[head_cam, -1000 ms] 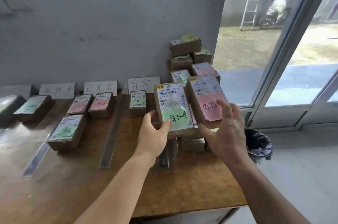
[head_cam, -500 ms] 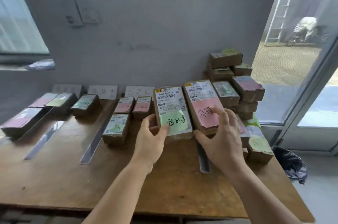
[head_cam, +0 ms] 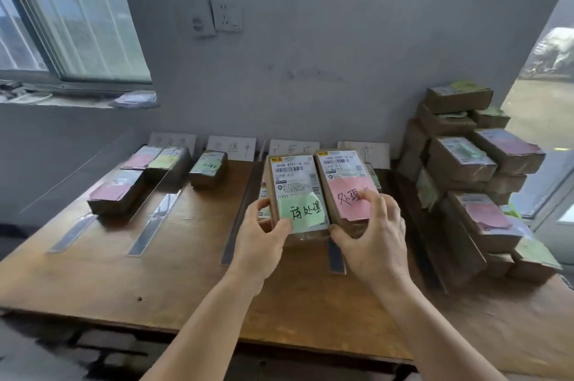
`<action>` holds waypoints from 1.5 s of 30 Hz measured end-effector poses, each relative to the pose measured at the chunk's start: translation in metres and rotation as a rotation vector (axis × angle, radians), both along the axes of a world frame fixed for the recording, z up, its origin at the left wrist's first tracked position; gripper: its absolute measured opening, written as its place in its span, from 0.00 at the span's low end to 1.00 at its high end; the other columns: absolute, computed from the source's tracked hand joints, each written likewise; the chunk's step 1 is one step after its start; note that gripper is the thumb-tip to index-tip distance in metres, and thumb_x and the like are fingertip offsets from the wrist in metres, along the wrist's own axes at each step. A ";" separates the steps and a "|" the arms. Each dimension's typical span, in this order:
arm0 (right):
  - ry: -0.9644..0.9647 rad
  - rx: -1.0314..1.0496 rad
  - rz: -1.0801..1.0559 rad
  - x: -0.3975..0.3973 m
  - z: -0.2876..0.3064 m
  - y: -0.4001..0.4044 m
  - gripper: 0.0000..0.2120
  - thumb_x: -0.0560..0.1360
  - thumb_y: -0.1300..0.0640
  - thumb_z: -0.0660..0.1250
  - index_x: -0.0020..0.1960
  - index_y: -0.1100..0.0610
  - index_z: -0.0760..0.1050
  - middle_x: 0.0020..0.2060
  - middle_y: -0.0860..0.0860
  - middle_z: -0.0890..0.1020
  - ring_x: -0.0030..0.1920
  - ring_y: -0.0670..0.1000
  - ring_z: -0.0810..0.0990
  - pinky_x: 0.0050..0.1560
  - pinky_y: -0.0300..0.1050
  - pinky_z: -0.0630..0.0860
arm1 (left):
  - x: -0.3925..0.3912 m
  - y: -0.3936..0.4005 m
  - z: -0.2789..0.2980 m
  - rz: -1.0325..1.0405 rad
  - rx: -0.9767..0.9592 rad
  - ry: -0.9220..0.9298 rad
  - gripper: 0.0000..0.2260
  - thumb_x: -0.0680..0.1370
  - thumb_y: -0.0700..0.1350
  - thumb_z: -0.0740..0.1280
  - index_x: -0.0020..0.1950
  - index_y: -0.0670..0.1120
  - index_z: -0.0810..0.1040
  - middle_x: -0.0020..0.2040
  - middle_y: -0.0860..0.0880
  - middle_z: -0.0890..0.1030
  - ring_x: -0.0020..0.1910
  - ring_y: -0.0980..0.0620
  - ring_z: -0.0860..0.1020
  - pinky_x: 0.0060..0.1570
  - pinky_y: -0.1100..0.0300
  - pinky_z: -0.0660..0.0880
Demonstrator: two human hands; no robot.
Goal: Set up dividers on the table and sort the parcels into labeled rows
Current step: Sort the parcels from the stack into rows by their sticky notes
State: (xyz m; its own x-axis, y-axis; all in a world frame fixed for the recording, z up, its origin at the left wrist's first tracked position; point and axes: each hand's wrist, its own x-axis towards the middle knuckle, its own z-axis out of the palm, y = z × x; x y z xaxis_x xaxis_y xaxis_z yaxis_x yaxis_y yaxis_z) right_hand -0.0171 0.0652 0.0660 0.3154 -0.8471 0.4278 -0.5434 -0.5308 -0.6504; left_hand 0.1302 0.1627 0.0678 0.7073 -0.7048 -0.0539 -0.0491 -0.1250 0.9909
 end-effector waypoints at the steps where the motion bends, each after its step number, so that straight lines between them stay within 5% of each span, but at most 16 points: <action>1: -0.004 0.005 0.007 0.007 -0.002 0.004 0.33 0.66 0.47 0.75 0.66 0.46 0.63 0.64 0.49 0.66 0.60 0.53 0.64 0.53 0.42 0.63 | 0.007 0.005 -0.001 0.001 0.002 -0.003 0.18 0.78 0.46 0.68 0.64 0.58 0.67 0.49 0.56 0.82 0.46 0.60 0.80 0.34 0.69 0.76; 6: -0.002 0.019 0.027 0.032 -0.011 0.018 0.32 0.66 0.47 0.75 0.65 0.45 0.63 0.65 0.49 0.66 0.61 0.54 0.65 0.53 0.42 0.64 | 0.034 0.016 -0.008 -0.002 -0.013 0.021 0.17 0.78 0.44 0.67 0.62 0.59 0.67 0.52 0.53 0.81 0.55 0.52 0.79 0.48 0.58 0.81; 10: -0.036 0.008 0.031 0.048 -0.013 0.014 0.36 0.65 0.47 0.76 0.67 0.48 0.62 0.64 0.48 0.66 0.59 0.49 0.63 0.55 0.42 0.63 | 0.048 0.014 -0.011 0.012 -0.031 0.034 0.16 0.78 0.44 0.67 0.58 0.62 0.67 0.52 0.54 0.81 0.55 0.52 0.79 0.41 0.63 0.80; 15: -0.076 0.006 0.035 0.068 -0.020 -0.001 0.41 0.64 0.47 0.77 0.69 0.50 0.58 0.64 0.48 0.67 0.57 0.43 0.59 0.54 0.41 0.62 | 0.067 0.002 -0.013 0.035 -0.035 0.040 0.17 0.78 0.44 0.68 0.61 0.61 0.68 0.53 0.53 0.81 0.56 0.51 0.79 0.51 0.54 0.80; 22: -0.101 0.021 0.098 0.103 -0.026 -0.032 0.36 0.65 0.49 0.77 0.66 0.45 0.61 0.64 0.47 0.66 0.57 0.44 0.59 0.47 0.34 0.62 | 0.096 -0.028 -0.008 0.065 -0.051 0.056 0.19 0.78 0.42 0.67 0.67 0.54 0.68 0.55 0.49 0.80 0.56 0.50 0.79 0.49 0.53 0.81; 28: -0.087 0.013 0.154 0.133 -0.024 -0.053 0.35 0.65 0.50 0.77 0.66 0.46 0.63 0.64 0.48 0.66 0.58 0.46 0.60 0.47 0.30 0.58 | 0.119 -0.041 -0.007 0.096 -0.067 0.041 0.20 0.78 0.41 0.67 0.68 0.52 0.68 0.55 0.49 0.80 0.53 0.53 0.80 0.39 0.65 0.79; 39: -0.035 -0.017 0.213 0.218 -0.017 -0.042 0.35 0.64 0.50 0.77 0.66 0.50 0.63 0.63 0.51 0.67 0.63 0.53 0.63 0.58 0.47 0.62 | 0.201 -0.021 -0.014 0.138 -0.105 0.130 0.17 0.79 0.41 0.66 0.57 0.63 0.69 0.54 0.50 0.81 0.55 0.52 0.80 0.45 0.61 0.80; 45: -0.014 0.001 0.150 0.280 -0.019 -0.012 0.34 0.65 0.50 0.76 0.66 0.51 0.63 0.62 0.52 0.67 0.63 0.51 0.62 0.60 0.46 0.62 | 0.267 -0.002 -0.033 0.099 0.061 0.108 0.18 0.80 0.45 0.63 0.68 0.58 0.64 0.51 0.55 0.81 0.51 0.58 0.80 0.44 0.61 0.80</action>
State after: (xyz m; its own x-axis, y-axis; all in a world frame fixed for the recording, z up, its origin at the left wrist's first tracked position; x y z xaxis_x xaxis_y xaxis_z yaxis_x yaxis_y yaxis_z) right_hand 0.2633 0.0528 0.0467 0.4325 -0.7913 0.4322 -0.4485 -0.6046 -0.6583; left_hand 0.3970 0.1609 0.0350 0.7608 -0.6251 -0.1742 0.0732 -0.1841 0.9802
